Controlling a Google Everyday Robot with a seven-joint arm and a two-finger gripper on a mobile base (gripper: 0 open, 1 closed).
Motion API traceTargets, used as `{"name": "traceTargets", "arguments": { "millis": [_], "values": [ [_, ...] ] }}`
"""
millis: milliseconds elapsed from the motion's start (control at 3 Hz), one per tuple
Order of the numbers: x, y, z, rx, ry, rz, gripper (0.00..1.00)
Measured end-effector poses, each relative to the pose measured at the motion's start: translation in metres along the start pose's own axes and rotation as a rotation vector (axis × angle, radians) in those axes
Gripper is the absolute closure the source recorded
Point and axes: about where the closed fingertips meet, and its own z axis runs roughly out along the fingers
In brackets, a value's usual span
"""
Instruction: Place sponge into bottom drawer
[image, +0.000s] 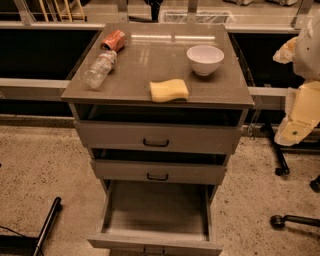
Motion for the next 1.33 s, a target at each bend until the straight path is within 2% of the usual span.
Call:
{"name": "traceTargets", "arguments": {
  "millis": [333, 667, 1000, 1333],
  "values": [
    [-0.001, -0.001, 0.000, 0.002, 0.000, -0.001, 0.00],
    [-0.013, -0.012, 0.039, -0.065, 0.005, -0.028, 0.00],
    [-0.038, -0.016, 0.126, -0.218, 0.006, -0.096, 0.00],
    [-0.041, -0.019, 0.128, -0.209, 0.008, -0.112, 0.00]
  ]
}}
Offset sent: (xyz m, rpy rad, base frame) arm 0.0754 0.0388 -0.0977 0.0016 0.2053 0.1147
